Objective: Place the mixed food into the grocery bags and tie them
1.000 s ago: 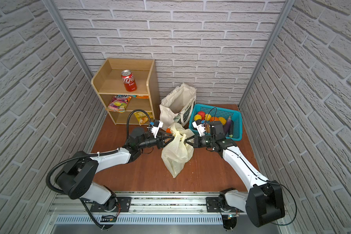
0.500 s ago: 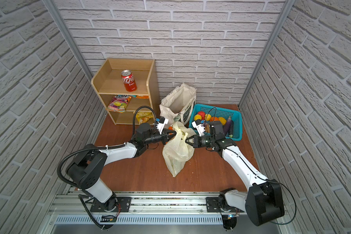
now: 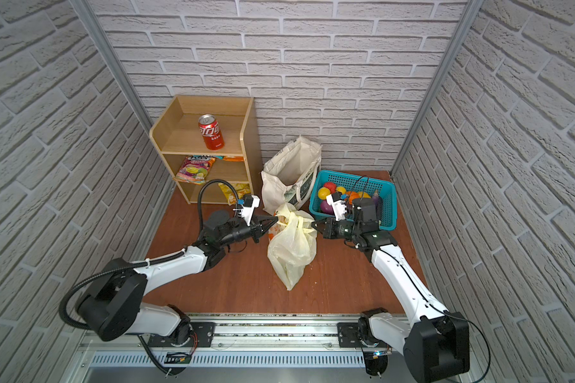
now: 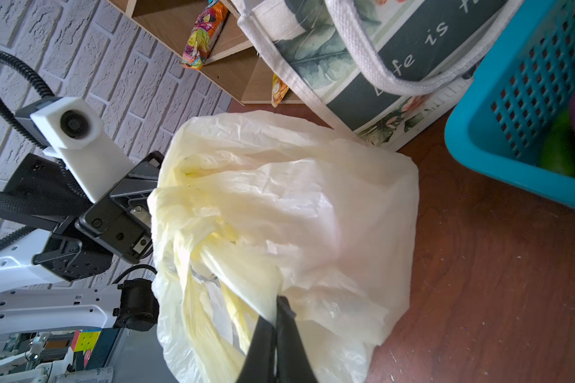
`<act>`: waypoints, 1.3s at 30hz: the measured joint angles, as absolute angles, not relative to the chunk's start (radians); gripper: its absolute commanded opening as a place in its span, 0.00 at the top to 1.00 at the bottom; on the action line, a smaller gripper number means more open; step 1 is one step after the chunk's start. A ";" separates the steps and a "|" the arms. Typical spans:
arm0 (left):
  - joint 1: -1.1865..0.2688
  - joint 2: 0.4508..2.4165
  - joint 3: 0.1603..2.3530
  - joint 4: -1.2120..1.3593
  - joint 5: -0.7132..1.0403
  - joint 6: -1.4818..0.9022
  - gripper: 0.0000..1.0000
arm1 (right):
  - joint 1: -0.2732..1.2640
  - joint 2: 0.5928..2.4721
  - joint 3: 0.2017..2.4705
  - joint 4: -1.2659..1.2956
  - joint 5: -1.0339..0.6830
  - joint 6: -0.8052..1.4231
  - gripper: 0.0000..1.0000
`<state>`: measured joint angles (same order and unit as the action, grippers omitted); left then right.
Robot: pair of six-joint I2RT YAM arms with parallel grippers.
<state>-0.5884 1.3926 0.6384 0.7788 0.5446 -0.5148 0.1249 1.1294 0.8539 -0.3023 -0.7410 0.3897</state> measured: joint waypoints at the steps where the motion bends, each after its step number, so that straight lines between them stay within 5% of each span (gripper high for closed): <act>1: -0.588 1.384 0.632 0.782 0.546 -0.515 1.00 | 0.125 1.129 0.852 -0.303 -0.741 0.390 0.94; 17: -0.534 1.331 0.504 0.942 0.604 -0.643 1.00 | 0.120 1.120 0.803 -0.289 -0.691 0.452 0.95; 23: -0.457 1.209 0.504 0.933 0.478 -0.636 1.00 | -0.002 1.049 0.736 -0.311 -0.467 0.500 0.95; 29: -0.431 1.180 0.509 0.878 0.434 -0.609 0.99 | -0.057 1.084 0.704 -0.294 -0.475 0.539 0.95; 34: -0.482 1.303 0.591 0.798 0.485 -0.593 0.60 | -0.051 1.125 0.704 -0.265 -0.557 0.542 0.94; 39: -0.599 1.386 0.671 0.755 0.522 -0.579 0.51 | -0.033 1.124 0.705 -0.261 -0.614 0.524 0.95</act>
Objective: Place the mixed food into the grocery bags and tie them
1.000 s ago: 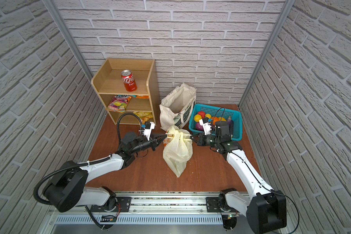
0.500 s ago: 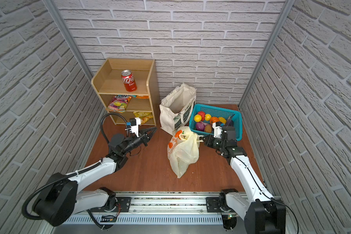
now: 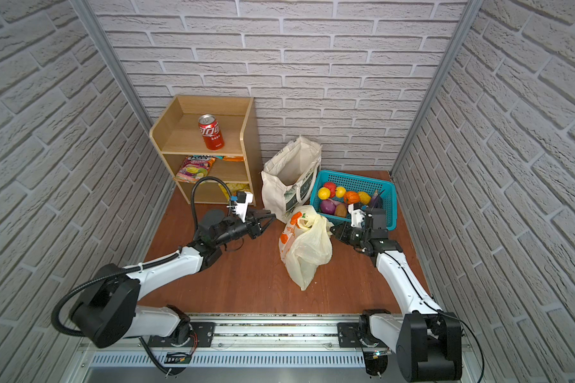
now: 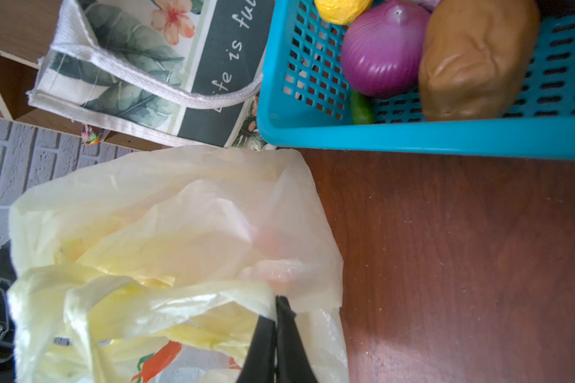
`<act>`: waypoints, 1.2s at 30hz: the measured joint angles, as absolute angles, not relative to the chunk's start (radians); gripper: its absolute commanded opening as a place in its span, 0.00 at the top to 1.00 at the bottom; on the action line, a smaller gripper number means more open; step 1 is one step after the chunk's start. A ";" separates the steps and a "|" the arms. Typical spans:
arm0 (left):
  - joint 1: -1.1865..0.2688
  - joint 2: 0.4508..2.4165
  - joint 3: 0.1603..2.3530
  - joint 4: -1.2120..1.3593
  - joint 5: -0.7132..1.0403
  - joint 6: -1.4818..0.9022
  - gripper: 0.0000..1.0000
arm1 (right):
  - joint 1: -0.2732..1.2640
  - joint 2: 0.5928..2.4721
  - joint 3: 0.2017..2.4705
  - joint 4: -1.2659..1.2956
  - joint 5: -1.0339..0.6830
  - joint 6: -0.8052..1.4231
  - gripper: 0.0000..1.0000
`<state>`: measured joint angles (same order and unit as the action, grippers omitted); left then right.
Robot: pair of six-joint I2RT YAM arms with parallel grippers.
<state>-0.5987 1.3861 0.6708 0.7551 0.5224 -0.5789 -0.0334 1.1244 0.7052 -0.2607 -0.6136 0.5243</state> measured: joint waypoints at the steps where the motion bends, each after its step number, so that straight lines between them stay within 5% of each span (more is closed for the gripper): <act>1: -0.617 1.398 0.680 0.759 0.529 -0.581 0.50 | -0.027 1.124 0.706 -0.263 -0.622 0.519 0.95; 24: -0.769 1.594 0.659 1.019 0.456 -0.842 0.43 | -0.008 1.115 0.709 -0.274 -0.649 0.482 0.94; 36: -0.862 1.518 0.567 1.013 0.320 -0.879 0.44 | -0.008 1.100 0.709 -0.281 -0.650 0.465 0.94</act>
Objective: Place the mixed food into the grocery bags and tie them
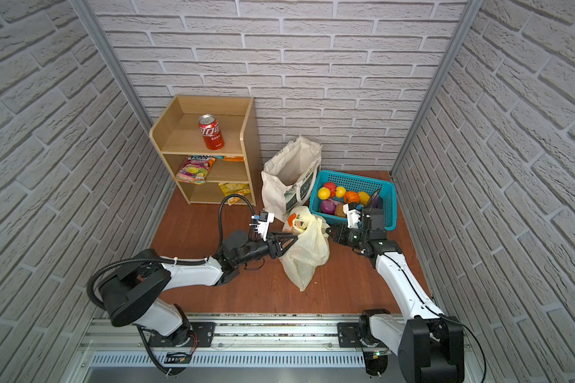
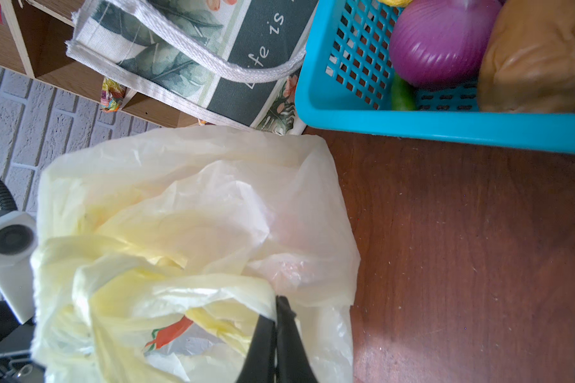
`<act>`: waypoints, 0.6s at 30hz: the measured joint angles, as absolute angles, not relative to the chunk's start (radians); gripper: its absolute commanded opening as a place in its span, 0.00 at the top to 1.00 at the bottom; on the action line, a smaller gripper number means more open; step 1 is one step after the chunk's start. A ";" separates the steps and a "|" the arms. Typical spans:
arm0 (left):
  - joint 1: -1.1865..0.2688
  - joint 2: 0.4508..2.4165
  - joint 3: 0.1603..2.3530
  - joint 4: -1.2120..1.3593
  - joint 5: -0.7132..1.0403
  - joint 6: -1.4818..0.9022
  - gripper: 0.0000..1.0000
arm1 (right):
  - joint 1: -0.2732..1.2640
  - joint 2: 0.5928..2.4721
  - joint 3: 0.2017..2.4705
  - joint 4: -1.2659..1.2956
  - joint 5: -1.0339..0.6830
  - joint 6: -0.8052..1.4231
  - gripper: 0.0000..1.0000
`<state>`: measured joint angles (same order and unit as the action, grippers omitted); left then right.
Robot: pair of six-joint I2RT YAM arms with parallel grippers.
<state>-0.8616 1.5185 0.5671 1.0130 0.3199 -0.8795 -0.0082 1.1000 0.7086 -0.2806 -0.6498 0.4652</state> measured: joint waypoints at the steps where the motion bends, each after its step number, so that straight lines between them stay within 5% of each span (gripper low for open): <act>1: -0.870 1.499 0.567 1.003 0.310 -0.874 0.44 | -0.008 1.100 0.709 -0.281 -0.650 0.464 0.95; 18: -0.882 1.537 0.623 0.973 0.232 -0.846 0.45 | -0.008 1.090 0.708 -0.280 -0.660 0.463 0.95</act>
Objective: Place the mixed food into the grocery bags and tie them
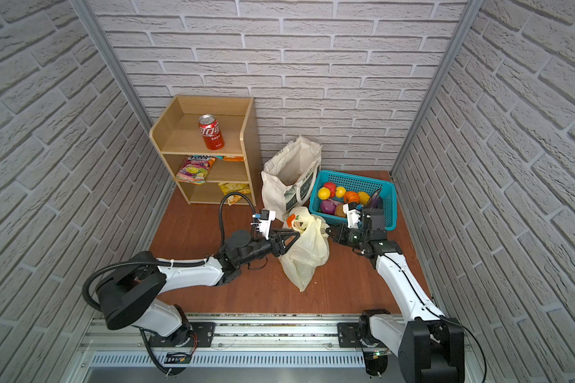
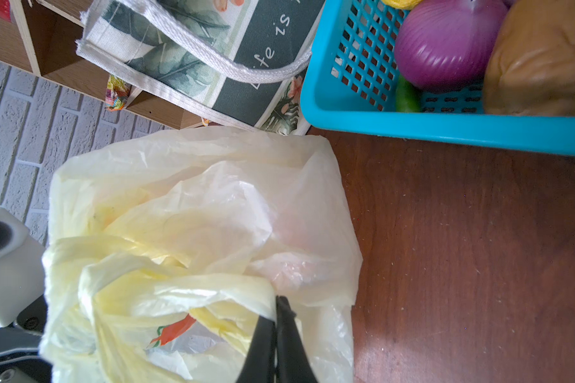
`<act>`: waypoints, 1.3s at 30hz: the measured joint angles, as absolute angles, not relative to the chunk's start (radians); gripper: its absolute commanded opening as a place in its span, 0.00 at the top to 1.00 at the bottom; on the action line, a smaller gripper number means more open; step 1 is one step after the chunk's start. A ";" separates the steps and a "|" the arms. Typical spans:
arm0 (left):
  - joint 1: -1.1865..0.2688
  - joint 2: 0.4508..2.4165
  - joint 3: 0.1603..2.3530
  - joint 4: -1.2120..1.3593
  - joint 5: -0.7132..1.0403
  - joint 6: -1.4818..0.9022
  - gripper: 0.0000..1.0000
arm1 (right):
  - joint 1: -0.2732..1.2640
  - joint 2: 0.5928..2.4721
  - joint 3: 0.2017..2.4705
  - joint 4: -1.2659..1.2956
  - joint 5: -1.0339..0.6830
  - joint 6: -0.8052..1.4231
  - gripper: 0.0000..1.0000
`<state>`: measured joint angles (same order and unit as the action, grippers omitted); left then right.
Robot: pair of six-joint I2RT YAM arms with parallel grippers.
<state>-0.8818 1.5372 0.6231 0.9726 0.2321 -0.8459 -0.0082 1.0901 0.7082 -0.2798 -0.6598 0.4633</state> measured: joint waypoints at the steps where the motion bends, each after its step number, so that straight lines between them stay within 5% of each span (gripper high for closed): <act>1: -0.881 1.548 0.634 0.973 0.233 -0.846 0.45 | -0.008 1.089 0.708 -0.280 -0.661 0.463 0.94; 12: -0.854 1.627 0.716 1.009 0.243 -0.849 0.47 | -0.008 1.082 0.707 -0.280 -0.671 0.463 0.95; 18: -0.833 1.660 0.736 1.031 0.243 -0.854 0.70 | -0.008 1.081 0.701 -0.280 -0.671 0.463 0.95; 22: -0.826 1.673 0.736 1.052 0.241 -0.865 1.00 | -0.008 1.079 0.700 -0.281 -0.671 0.463 0.94; 39: -0.739 1.493 0.556 1.040 0.395 -0.888 1.00 | -0.011 1.054 0.693 -0.236 -0.699 0.567 0.95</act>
<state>-0.7387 1.4933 0.5556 1.0401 0.3950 -0.8879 -0.0113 1.0542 0.6926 -0.2359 -0.6991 0.5671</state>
